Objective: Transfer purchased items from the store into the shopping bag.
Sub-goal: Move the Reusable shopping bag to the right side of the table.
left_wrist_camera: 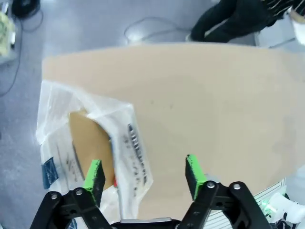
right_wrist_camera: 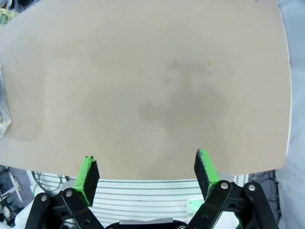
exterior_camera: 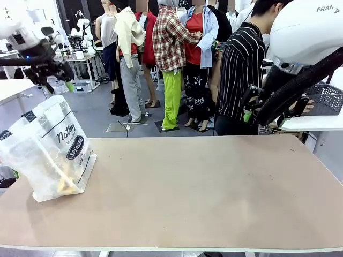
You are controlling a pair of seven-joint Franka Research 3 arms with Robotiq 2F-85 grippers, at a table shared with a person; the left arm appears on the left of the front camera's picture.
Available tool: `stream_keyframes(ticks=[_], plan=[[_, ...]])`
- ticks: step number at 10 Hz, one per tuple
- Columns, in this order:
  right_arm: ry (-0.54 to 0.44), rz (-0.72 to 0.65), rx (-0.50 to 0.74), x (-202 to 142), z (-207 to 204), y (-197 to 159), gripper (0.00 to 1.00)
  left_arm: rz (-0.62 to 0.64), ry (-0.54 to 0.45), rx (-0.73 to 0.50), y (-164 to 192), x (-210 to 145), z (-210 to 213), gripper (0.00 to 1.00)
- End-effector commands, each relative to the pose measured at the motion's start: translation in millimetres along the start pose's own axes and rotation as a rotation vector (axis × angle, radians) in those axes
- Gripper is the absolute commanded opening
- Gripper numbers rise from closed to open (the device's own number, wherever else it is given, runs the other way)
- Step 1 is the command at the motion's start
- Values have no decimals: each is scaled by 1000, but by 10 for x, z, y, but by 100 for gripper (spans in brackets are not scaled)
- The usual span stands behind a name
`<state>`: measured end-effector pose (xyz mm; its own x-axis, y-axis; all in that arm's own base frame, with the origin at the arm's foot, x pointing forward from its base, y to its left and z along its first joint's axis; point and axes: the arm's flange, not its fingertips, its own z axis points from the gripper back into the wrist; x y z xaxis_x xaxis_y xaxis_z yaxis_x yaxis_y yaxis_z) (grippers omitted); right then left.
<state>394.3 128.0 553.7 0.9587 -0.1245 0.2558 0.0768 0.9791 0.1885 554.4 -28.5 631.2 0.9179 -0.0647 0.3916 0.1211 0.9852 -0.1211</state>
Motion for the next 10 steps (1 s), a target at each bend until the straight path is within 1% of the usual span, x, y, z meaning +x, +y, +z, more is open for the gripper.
stream_keyframes(ticks=[1,2,3,5,6,7,8,9,10], plan=[[1,12,3,-4,-8,-1,100,-37,-110,-89,-502,-212,14,100],[1,12,3,-4,-8,-1,100,-48,-131,-169,-805,-259,-5,100],[1,12,3,-4,-8,-1,100,-104,-108,-169,-1163,-301,-139,100],[1,12,3,-4,-8,-1,100,-186,-78,-260,-1603,-284,-499,100],[1,12,3,-4,-8,-1,100,-186,-42,-269,-1706,-307,-677,100],[1,12,3,-4,-8,-1,100,-162,-33,-277,-1695,-354,-882,100],[1,12,3,-4,-8,-1,100,-174,-9,-331,-1726,-402,-1065,100],[1,12,3,-4,-8,-1,100,-184,2,-365,-1749,-445,-1186,100],[1,12,3,-4,-8,-1,100,-191,1,-361,-1726,-464,-1234,100]])
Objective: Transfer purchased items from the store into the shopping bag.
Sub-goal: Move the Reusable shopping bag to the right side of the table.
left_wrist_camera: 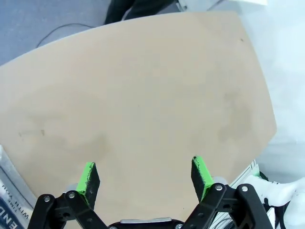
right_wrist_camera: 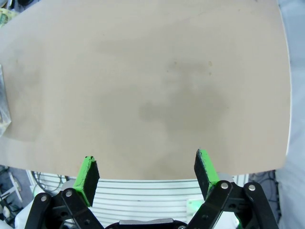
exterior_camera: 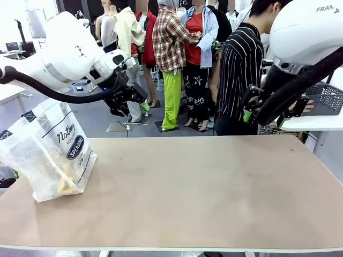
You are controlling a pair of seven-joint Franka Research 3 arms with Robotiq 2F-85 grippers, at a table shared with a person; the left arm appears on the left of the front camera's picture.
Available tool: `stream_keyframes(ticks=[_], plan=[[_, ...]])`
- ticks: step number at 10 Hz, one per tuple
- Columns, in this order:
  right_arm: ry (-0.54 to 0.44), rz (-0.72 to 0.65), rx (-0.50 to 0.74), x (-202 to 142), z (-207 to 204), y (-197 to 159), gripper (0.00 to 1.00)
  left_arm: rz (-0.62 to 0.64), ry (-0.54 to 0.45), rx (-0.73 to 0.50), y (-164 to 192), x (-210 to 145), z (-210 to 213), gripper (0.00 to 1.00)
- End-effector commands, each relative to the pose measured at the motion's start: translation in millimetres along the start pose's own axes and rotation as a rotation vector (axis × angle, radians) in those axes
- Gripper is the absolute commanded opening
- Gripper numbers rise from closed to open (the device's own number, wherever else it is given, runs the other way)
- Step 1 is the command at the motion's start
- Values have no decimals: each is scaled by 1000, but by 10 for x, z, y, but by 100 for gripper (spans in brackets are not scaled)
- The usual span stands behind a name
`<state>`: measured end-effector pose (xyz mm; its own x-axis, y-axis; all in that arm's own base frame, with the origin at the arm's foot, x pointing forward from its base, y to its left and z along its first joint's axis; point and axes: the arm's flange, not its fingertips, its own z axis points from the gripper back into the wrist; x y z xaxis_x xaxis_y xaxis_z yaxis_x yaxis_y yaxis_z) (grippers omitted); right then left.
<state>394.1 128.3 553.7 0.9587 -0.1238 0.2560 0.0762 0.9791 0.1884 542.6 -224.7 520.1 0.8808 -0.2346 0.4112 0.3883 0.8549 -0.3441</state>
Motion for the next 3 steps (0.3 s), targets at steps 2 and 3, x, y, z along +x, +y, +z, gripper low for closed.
stream_keyframes(ticks=[2,3], plan=[[1,12,3,-3,-8,-4,100,5,-9,23,-47,19,87,100],[1,12,3,-3,-8,-4,100,5,-9,23,-47,19,87,100]])
